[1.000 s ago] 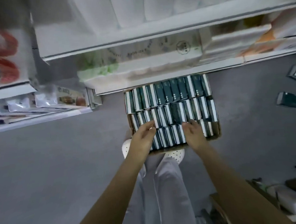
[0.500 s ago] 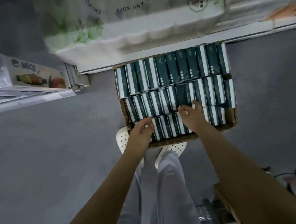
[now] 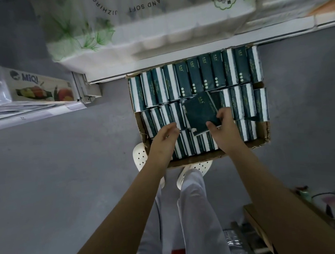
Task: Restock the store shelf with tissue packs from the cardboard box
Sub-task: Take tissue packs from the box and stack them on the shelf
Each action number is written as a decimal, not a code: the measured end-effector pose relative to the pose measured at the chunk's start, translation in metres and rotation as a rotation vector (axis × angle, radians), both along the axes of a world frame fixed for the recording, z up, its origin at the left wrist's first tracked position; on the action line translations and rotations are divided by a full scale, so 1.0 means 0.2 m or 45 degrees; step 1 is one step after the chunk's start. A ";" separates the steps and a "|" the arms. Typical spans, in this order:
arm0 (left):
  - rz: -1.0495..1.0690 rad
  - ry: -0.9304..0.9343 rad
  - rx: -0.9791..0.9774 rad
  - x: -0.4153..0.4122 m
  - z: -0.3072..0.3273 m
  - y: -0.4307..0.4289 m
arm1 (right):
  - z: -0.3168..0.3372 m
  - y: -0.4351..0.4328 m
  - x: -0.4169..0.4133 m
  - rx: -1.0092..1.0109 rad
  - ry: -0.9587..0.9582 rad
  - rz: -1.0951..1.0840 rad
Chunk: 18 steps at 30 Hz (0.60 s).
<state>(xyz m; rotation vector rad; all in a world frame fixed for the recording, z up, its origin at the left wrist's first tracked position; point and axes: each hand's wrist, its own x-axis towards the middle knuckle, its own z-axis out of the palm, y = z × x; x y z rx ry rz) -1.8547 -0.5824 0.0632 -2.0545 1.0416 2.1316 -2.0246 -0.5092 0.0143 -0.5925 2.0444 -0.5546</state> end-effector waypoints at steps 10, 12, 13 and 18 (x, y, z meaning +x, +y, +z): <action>0.549 0.226 0.188 0.02 -0.09 -0.06 | 0.14 -0.06 -0.05 0.135 -0.805 -0.021; 0.555 0.216 0.169 0.02 -0.11 -0.05 | 0.07 -0.05 -0.06 0.197 -0.453 0.213; 0.557 0.194 0.169 0.02 -0.11 -0.05 | 0.03 -0.04 -0.07 0.213 -0.203 0.290; 0.636 0.147 0.215 0.04 -0.16 -0.02 | -0.07 -0.01 -0.12 0.473 0.369 0.389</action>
